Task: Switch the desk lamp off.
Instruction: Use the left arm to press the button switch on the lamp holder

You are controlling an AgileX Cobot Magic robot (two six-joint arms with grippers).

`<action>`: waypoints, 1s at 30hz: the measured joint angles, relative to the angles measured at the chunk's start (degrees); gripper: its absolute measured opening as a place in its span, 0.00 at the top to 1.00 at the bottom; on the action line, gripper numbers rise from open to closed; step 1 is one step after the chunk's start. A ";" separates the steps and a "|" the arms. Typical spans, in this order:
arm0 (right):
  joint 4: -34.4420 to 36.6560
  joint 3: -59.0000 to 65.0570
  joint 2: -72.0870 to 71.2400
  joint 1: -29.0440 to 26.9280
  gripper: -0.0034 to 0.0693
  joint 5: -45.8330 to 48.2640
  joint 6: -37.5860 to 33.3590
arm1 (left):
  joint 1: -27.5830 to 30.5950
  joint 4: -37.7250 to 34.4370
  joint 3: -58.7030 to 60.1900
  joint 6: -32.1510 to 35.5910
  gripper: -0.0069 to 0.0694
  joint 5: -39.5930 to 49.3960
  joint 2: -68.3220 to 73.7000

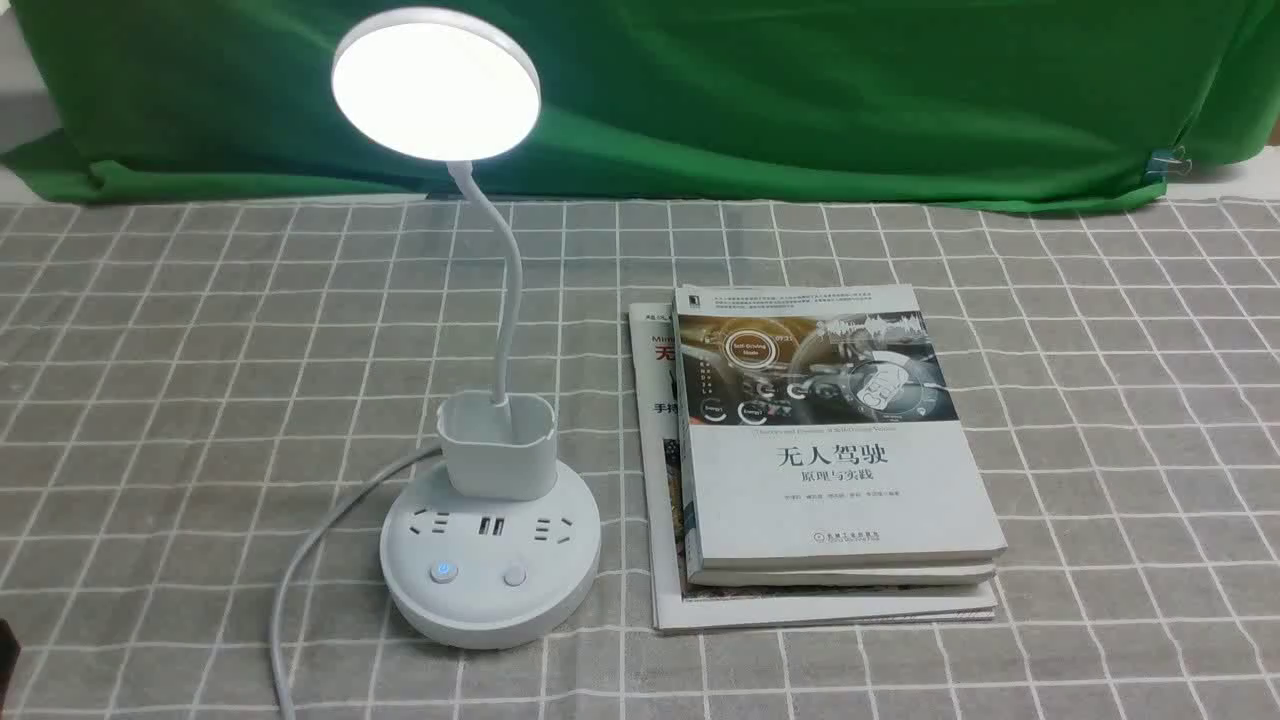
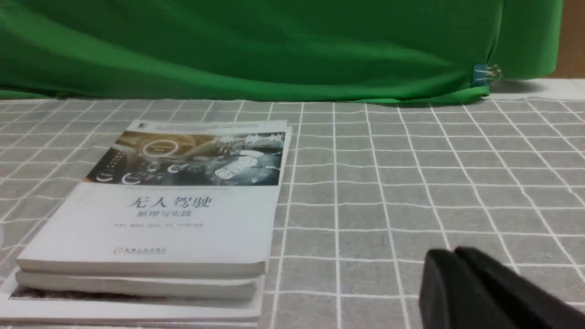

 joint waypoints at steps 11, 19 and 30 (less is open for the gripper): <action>0.00 0.00 0.00 0.00 0.90 0.00 0.00 | 0.00 0.02 0.00 0.12 0.88 0.00 0.00; 0.00 0.00 0.00 0.00 0.90 0.00 0.00 | 0.00 0.02 0.00 0.07 0.88 0.00 0.00; 0.00 0.00 0.00 0.00 0.90 0.00 0.00 | 0.00 -11.08 0.00 -8.29 0.88 -12.25 0.00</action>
